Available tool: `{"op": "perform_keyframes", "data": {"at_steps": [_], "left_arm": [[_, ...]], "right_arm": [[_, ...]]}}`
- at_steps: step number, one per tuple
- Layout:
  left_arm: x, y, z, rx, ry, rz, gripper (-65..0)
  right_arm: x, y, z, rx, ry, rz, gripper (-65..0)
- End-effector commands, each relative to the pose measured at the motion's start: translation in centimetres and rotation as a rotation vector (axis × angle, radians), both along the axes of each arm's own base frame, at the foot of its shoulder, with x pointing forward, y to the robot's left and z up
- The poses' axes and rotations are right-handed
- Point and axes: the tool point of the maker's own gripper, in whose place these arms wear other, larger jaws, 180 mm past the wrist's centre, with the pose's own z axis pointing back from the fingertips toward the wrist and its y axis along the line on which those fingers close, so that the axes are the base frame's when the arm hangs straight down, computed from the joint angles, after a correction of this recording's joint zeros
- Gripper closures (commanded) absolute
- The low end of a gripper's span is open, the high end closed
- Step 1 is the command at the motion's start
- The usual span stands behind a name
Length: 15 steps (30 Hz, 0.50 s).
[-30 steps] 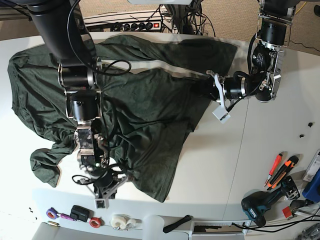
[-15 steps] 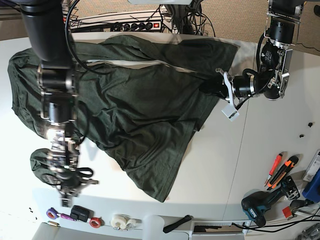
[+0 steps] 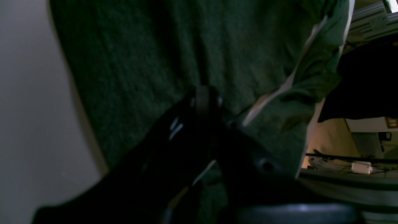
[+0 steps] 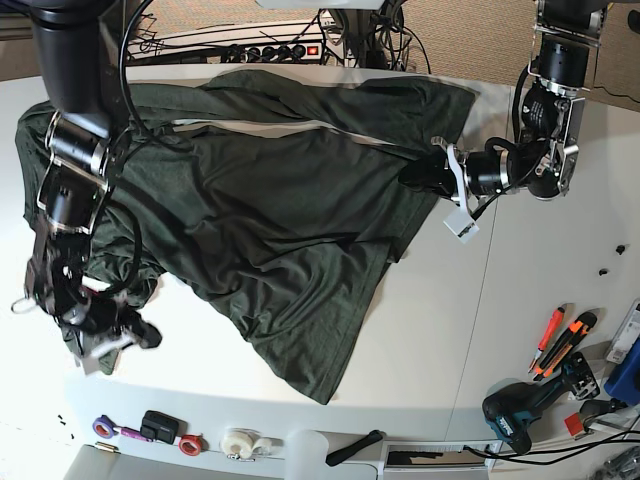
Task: Layout the t-shirt on the table in an organized manner, then fold the t-shirt properly
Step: 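Grasp the hem corner with the right gripper and pull it outward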
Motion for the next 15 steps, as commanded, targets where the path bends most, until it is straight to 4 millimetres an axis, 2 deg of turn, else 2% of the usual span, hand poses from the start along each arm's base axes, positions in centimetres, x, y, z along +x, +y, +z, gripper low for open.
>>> {"op": "perform_keyframes", "data": {"at_steps": [1, 5, 9, 12, 15], "left_arm": [[-1.1, 2.1, -2.2, 0.151, 0.044, -0.044, 0.0], [-1.1, 2.1, -2.2, 0.151, 0.044, -0.044, 0.0], [-1.1, 2.1, -2.2, 0.15, 0.044, -0.044, 0.0], [-1.1, 2.1, -2.2, 0.15, 0.044, -0.044, 0.0], [-1.1, 2.1, -2.2, 0.151, 0.044, -0.044, 0.0]], "right_arm": [[0.3, -1.1, 1.9, -0.007, -0.062, -0.007, 0.0], [-2.8, -2.0, -0.5, -0.066, -0.042, -0.009, 0.0], [-4.9, -2.7, -0.5, -0.141, -0.081, -0.013, 0.0], [-5.8, -3.0, 0.0, -0.194, -0.113, -0.013, 0.0], [-6.0, -4.7, -1.2, -0.284, -0.085, -0.079, 0.0]]}}
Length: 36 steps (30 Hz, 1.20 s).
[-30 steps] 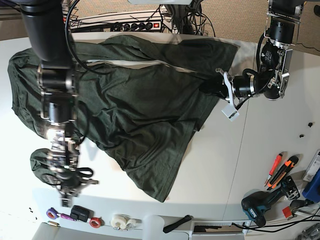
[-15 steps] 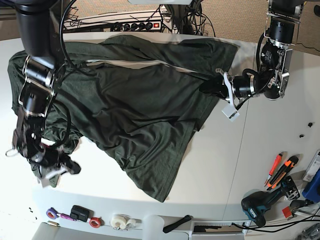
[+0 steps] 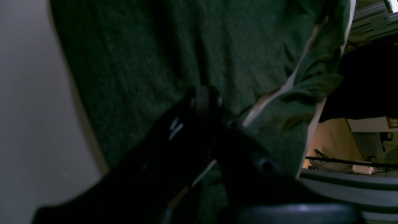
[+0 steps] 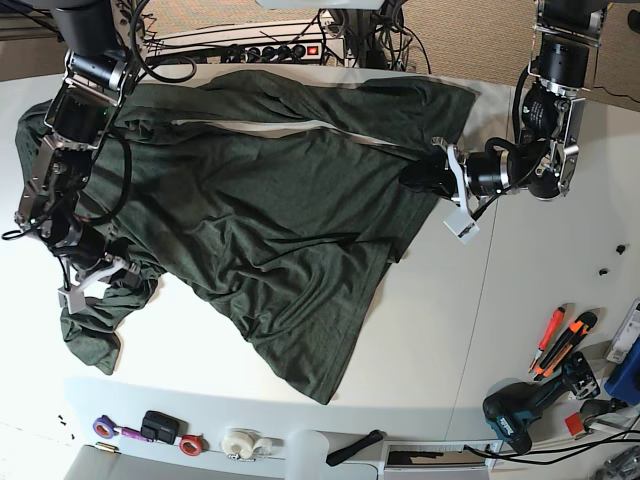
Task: Layout the t-shirt on the table in an organized manner, then fold the t-shirt properly
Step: 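Grasp the hem corner with the right gripper and pull it outward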
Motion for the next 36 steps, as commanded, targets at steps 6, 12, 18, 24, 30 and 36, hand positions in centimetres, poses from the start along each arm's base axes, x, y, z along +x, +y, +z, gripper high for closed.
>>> {"op": "perform_keyframes", "data": {"at_steps": [6, 12, 18, 24, 30, 36], "left_arm": [[-1.1, 2.1, -2.1, 0.149, 0.044, -0.043, 0.0], [-1.2, 2.1, -2.1, 0.149, 0.045, -0.043, 0.0], [-1.2, 2.1, -2.1, 0.15, 0.045, -0.043, 0.0], [-1.2, 2.1, -2.2, 0.15, 0.045, -0.043, 0.0], [-1.1, 2.1, -2.1, 0.147, 0.045, -0.043, 0.0], [-1.1, 2.1, -2.1, 0.147, 0.045, -0.042, 0.0]], "right_arm": [[1.3, -1.7, -0.8, -0.083, -0.026, -0.101, 0.0], [1.4, -2.2, -4.4, -0.197, 0.013, -0.148, 0.0], [3.5, -2.5, -4.7, -0.336, 0.008, -0.163, 0.0], [7.0, -4.2, -1.1, -0.433, -0.086, -0.235, 0.0], [10.5, -7.4, 3.6, -0.532, -0.235, -0.341, 0.0], [13.3, -9.2, 9.3, -0.557, -0.403, -0.391, 0.0]]}}
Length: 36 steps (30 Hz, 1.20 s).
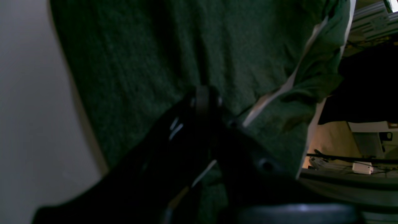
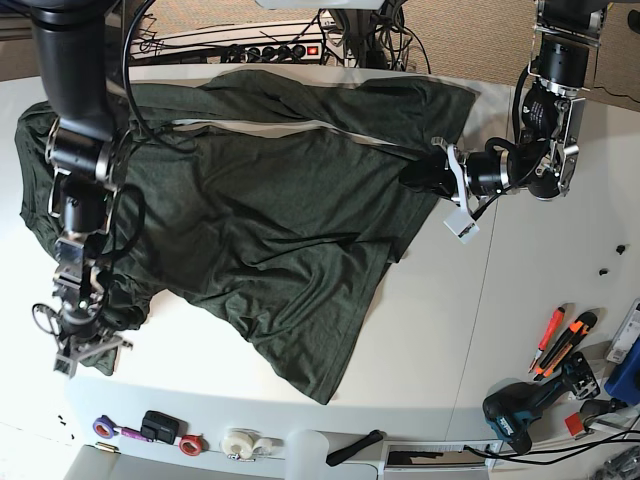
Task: Layout the t-shirt on the table in an organized manner, then fold the t-shirt properly
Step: 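Grasp the hem corner with the right gripper and pull it outward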
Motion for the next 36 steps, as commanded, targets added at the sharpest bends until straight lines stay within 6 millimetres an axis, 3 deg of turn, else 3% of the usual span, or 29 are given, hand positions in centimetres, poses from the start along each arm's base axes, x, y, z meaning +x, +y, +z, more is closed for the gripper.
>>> {"op": "perform_keyframes", "data": {"at_steps": [1, 5, 8, 11, 14, 17, 22, 25, 30, 36], "left_arm": [[-1.1, 2.1, -2.1, 0.147, 0.044, -0.042, 0.0], [-1.2, 2.0, -2.1, 0.143, 0.043, -0.039, 0.0], [-1.1, 2.1, -2.1, 0.146, 0.042, -0.039, 0.0], [-1.2, 2.0, -2.2, 0.145, 0.043, -0.039, 0.0], [-1.0, 2.0, -2.1, 0.145, 0.039, -0.039, 0.0], [-1.0, 2.1, -2.1, 0.146, 0.04, -0.039, 0.0], [-1.0, 2.0, -2.0, 0.141, 0.039, -0.038, 0.0], [-1.0, 1.9, -1.9, 0.131, 0.041, -0.036, 0.0], [-1.0, 1.8, -1.8, 0.127, 0.041, -0.034, 0.0], [-1.2, 1.8, -1.9, 0.126, 0.053, -0.041, 0.0]], "right_arm": [[1.5, -1.1, 4.6, -0.032, -0.108, -0.009, 0.0], [1.8, -0.9, 5.3, 0.031, -0.045, 0.005, 0.0], [1.1, 1.1, 4.9, 0.148, 0.047, 0.125, 0.0], [-0.9, 2.9, 4.8, 0.196, 0.153, 0.21, 0.0], [-3.8, 3.0, 3.6, 0.176, 0.299, 0.212, 0.0], [-6.5, 2.5, 1.2, 0.157, 0.402, 0.198, 0.0], [-9.8, 2.8, -5.6, 0.191, 0.5, 0.193, 0.0], [-11.3, 2.1, -8.5, 0.178, 0.534, 0.171, 0.0], [-11.5, 0.8, -9.6, 0.121, 0.522, 0.151, 0.0], [-9.4, -1.1, -8.6, 0.043, 0.371, 0.109, 0.0]]}}
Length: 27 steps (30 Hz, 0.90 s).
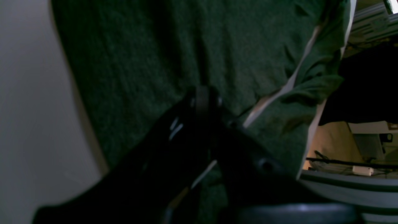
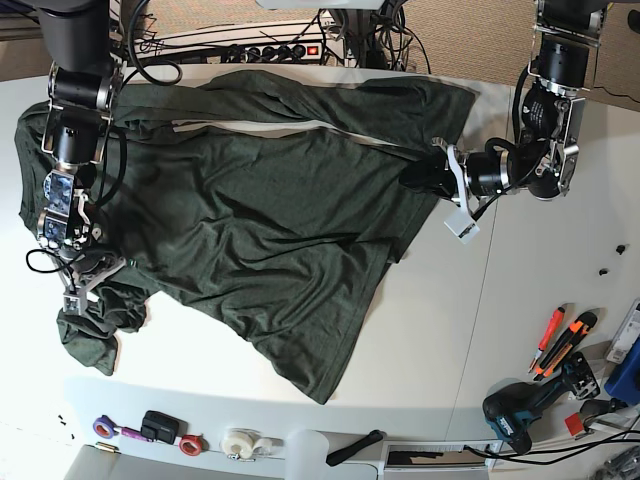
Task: Layout the t-shirt on the table in an organized manner, then fold the t-shirt properly
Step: 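Grasp the hem corner with the right gripper and pull it outward, then move the right gripper to the collar corner and grasp it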
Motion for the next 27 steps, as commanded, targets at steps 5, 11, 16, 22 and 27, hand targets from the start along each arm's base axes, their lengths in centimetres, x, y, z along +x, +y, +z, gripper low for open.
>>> {"op": "perform_keyframes", "data": {"at_steps": [5, 11, 16, 22, 27], "left_arm": [[-1.5, 1.5, -1.7, 0.106, 0.069, -0.047, 0.0], [-2.0, 1.7, -1.9, 0.109, 0.08, -0.048, 0.0], [-2.2, 1.6, -2.1, 0.107, 0.084, -0.048, 0.0], [-1.5, 1.4, -1.6, 0.082, 0.057, -0.023, 0.0], [-1.5, 1.5, -1.7, 0.088, 0.057, -0.024, 0.0]], "right_arm": [[3.4, -2.7, 3.7, -0.108, -0.206, -0.018, 0.0], [7.0, -3.1, 8.1, -0.122, -0.367, -0.033, 0.0], [9.6, -4.5, 14.4, -0.169, -0.494, -0.11, 0.0], [11.0, -4.7, 17.9, -0.15, -0.536, -0.123, 0.0], [9.5, -4.5, 16.3, -0.033, -0.411, -0.079, 0.0]]}}
